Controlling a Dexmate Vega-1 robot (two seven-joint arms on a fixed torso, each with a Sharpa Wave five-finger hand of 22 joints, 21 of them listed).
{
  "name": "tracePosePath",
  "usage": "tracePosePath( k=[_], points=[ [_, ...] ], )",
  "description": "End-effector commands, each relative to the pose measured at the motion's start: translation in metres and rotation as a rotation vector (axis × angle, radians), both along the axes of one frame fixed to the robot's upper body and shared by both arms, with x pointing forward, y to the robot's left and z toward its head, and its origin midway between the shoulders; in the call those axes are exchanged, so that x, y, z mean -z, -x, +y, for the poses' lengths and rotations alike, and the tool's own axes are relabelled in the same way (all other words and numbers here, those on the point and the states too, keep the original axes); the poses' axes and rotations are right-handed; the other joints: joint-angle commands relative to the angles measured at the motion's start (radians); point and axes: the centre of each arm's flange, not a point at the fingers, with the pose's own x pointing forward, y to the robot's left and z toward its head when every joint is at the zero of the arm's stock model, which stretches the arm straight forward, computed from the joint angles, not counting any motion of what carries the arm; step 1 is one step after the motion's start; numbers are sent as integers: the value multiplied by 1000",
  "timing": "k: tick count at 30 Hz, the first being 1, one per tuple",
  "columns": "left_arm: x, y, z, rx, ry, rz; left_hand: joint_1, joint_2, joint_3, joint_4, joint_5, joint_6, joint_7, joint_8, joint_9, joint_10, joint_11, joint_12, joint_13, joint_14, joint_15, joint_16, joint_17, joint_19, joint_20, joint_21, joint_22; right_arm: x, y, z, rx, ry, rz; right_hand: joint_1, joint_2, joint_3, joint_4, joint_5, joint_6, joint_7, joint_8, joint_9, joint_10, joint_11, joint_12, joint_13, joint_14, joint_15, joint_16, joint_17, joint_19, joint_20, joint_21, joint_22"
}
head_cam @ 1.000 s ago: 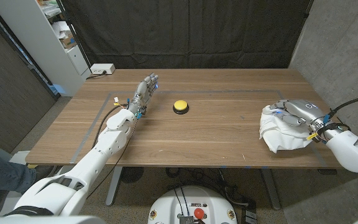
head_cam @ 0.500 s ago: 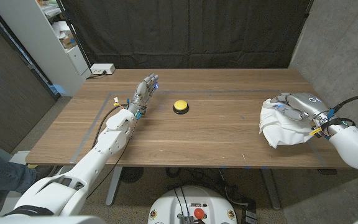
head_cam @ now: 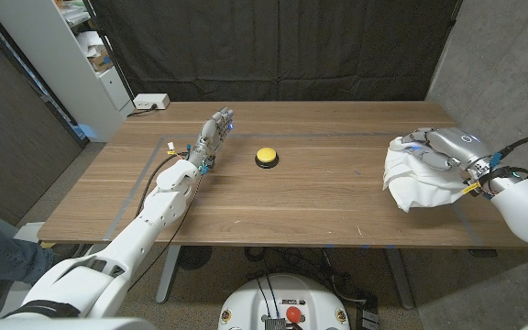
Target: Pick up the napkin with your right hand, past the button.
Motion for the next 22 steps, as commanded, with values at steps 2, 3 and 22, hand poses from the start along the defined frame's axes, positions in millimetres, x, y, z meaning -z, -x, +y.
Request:
tracePosePath(
  k=[2, 3, 22],
  points=[
    [1, -3, 4, 4, 10, 0, 9, -1, -3, -3, 1, 6, 5, -1, 3, -1, 0, 0, 5, -6, -2, 0, 3, -24, 3, 4, 3, -15, 8, 2, 12, 17, -26, -7, 2, 0, 4, 9, 9, 0, 3, 4, 9, -1, 6, 1, 8, -119, -3, 5, -7, -74, 12, 2],
    [1, -4, 4, 5, 10, 0, 9, -1, -3, -3, 1, 6, 6, -2, 3, -1, 1, 0, 5, -6, -1, 0, 3, -24, 4, 4, 3, -16, 8, 2, 14, 16, -26, -7, 3, 0, 4, 10, 10, 0, 3, 3, 10, 0, 6, 1, 8, -119, -4, 6, -8, -73, 13, 2],
    [-1, -8, 12, 7, 6, -1, 10, 0, -5, -3, 1, 8, 5, -1, 3, -2, 1, -1, 5, -6, -2, 0, 3, -25, 2, 4, 4, -20, 7, 8, 26, 9, -33, -12, 11, 7, 8, 15, 7, 1, -2, 5, 5, -2, 1, -4, 13, -117, -22, 21, -19, -73, 35, -1]
  ],
)
